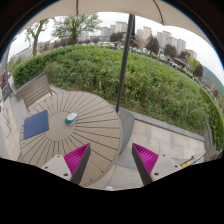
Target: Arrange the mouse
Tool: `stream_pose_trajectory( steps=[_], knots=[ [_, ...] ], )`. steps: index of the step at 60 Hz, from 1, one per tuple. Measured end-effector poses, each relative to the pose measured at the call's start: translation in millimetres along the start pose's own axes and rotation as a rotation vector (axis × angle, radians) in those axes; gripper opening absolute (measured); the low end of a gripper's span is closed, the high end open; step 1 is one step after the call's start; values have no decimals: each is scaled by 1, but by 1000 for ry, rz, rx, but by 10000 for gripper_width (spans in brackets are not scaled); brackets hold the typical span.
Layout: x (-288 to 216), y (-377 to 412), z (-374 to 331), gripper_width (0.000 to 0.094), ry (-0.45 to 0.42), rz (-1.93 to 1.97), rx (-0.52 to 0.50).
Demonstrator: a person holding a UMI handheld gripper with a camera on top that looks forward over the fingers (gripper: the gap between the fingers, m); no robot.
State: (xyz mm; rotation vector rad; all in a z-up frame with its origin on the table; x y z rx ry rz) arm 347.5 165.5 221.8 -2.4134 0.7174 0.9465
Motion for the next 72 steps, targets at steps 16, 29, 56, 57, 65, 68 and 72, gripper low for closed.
stream_pose_trajectory(
  steps=[16, 29, 56, 57, 65, 68, 72],
  knots=[
    [-2, 39, -18, 851, -10, -37, -41],
    [3, 77, -10, 851, -22, -74, -112],
    [18, 170, 16, 853, -122, -168, -283],
    [18, 173, 19, 853, -128, -168, -290],
    [19, 197, 38, 852, -157, -158, -336],
    [20, 203, 46, 850, -171, -160, -344],
    [14, 211, 60, 853, -200, -182, -334]
  ],
)
Point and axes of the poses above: the point between the fingertips, and its own axes, seen from behind it with the camera up: y to the left, x down, z forward, the way the camera looks, the point moved 4 cm from there along -z, backward, against the way the camera looks, and after that the axes turned 9 degrees about x, right-handed, at the moved point
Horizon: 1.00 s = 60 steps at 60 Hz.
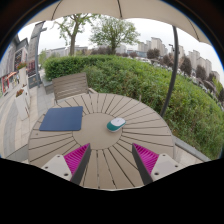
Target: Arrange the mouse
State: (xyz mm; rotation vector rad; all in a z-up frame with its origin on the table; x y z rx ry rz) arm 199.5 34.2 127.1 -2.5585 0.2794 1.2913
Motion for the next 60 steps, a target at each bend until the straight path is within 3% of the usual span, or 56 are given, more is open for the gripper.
stream_pose_trajectory(
  steps=[30, 60],
  knots=[
    [-8, 28, 114, 851, -51, 52, -70],
    [-19, 35, 221, 858, 25, 70, -91]
  ],
)
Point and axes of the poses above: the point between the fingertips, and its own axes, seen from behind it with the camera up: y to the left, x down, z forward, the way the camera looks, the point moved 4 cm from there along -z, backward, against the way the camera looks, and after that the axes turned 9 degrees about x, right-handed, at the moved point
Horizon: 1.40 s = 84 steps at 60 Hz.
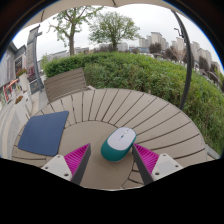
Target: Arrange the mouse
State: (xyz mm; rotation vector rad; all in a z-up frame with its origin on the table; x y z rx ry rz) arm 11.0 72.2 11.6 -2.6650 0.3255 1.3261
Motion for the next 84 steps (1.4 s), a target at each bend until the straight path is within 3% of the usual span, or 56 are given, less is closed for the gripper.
stream_pose_trajectory(
  steps=[22, 35, 42, 45, 52, 56, 65, 71, 84],
  knots=[
    [-24, 12, 30, 844, 13, -9, -46],
    [-27, 18, 35, 764, 10, -37, -57],
    [-27, 14, 38, 661, 7, -53, -27],
    [-27, 6, 42, 471, 5, -69, 12],
    [-34, 6, 41, 421, 55, -69, 17],
    [-67, 9, 31, 421, 17, -59, 28],
    [-139, 65, 2, 420, -29, -13, -42],
    [-159, 122, -12, 419, -49, -12, -102],
    [-109, 247, -8, 419, -17, -58, -158]
  ],
)
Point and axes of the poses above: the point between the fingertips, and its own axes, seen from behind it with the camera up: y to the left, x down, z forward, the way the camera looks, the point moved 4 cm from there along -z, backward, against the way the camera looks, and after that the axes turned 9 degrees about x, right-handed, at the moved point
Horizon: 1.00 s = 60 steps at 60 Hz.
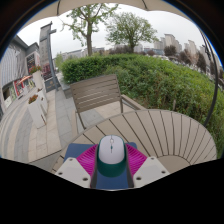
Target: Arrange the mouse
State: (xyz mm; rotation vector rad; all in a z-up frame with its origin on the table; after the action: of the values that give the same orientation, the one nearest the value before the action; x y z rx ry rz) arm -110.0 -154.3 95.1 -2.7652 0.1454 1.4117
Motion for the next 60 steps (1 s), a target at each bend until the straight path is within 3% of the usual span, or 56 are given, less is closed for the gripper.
stream_pose_trajectory(
  steps=[9, 17, 19, 22, 25, 29, 42, 60],
  knots=[
    [67, 39, 21, 421, 96, -27, 27],
    [83, 41, 17, 518, 101, -85, 80],
    [83, 42, 13, 602, 122, -92, 83],
    [75, 43, -1, 870, 133, -81, 81],
    [62, 40, -25, 819, 143, -68, 86],
    [45, 32, -66, 858, 173, -72, 106],
    [17, 5, -226, 857, 232, -83, 188],
    [47, -19, -321, 856, 235, 18, 259]
  ],
)
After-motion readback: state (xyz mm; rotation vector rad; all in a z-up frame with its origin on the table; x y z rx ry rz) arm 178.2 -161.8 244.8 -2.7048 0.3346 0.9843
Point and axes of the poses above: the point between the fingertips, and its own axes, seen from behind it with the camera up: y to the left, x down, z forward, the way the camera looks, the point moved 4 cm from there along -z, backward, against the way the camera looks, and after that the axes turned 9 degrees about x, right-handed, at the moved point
